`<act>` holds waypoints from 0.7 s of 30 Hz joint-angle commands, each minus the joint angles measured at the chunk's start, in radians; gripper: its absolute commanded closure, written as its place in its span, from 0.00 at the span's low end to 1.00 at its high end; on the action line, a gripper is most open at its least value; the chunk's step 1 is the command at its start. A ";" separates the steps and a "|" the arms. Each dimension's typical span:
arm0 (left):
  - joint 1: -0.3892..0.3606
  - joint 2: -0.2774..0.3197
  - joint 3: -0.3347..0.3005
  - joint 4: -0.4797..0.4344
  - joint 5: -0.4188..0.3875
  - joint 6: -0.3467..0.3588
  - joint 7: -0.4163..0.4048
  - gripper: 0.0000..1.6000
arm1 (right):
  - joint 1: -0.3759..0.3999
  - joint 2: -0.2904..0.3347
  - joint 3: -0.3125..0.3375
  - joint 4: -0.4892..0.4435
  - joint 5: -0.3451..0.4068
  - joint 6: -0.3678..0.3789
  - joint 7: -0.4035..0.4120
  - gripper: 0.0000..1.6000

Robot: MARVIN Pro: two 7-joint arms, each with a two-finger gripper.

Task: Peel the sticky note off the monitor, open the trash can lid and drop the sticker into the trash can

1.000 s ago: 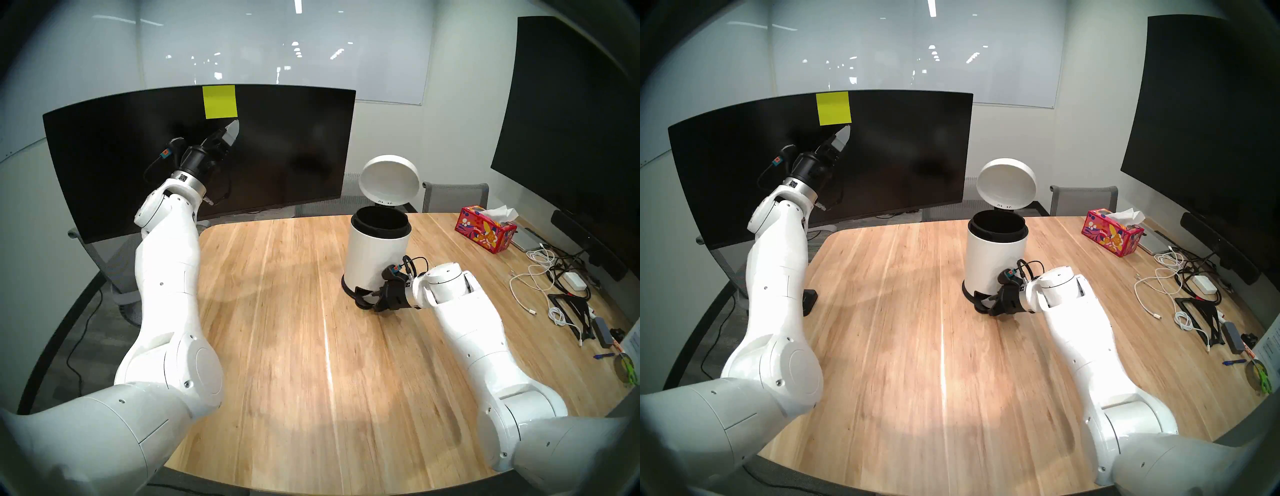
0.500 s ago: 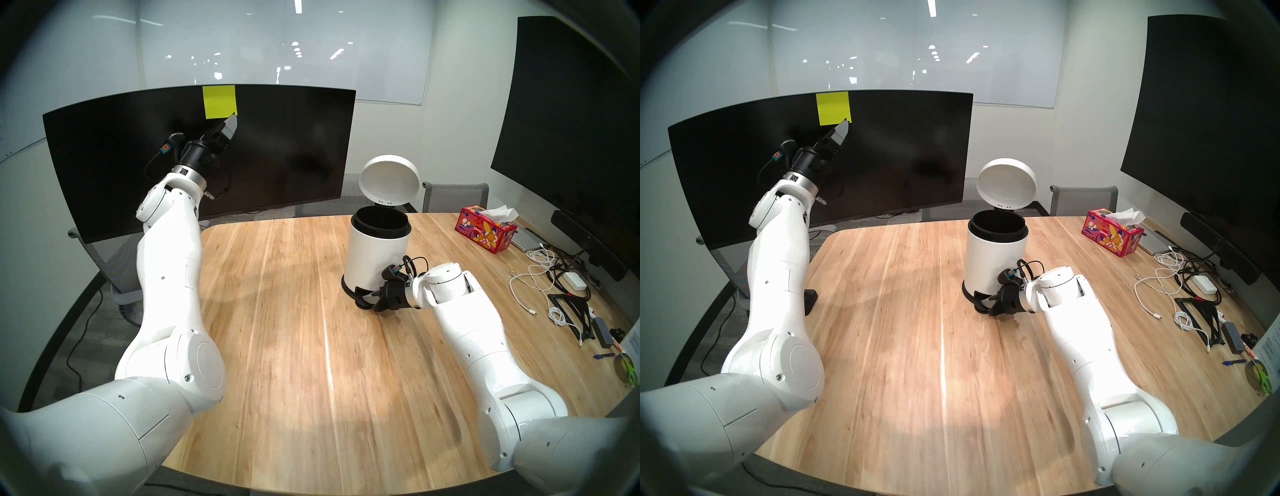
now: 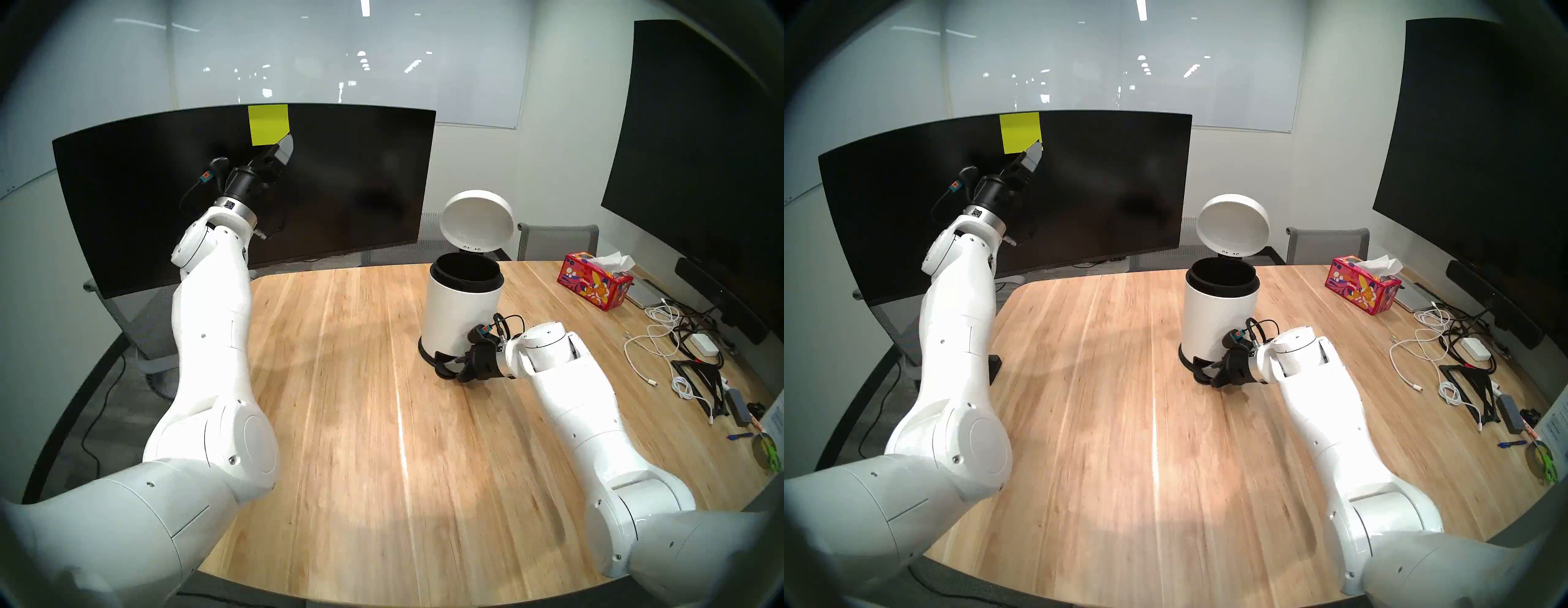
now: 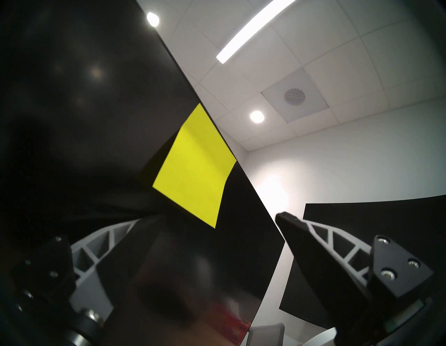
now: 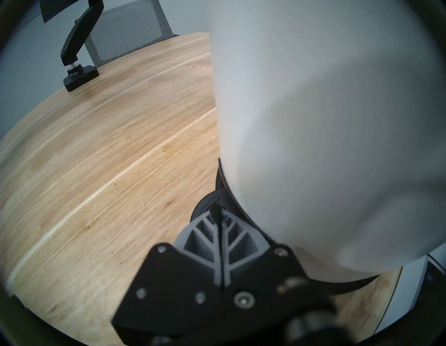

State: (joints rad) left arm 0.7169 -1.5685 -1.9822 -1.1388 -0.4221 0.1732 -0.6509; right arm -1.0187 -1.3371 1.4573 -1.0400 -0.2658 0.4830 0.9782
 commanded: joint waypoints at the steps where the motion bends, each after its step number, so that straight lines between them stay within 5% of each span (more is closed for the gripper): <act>1: -0.051 0.006 0.004 0.017 -0.004 -0.018 -0.005 0.00 | -0.004 0.007 0.001 0.002 -0.003 0.000 -0.003 1.00; 21: -0.090 0.015 -0.007 0.049 -0.030 -0.036 -0.013 0.00 | -0.004 0.007 0.001 0.002 -0.003 0.000 -0.002 1.00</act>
State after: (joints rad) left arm 0.6659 -1.5526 -1.9849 -1.0526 -0.4342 0.1387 -0.6527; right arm -1.0187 -1.3371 1.4573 -1.0400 -0.2658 0.4830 0.9783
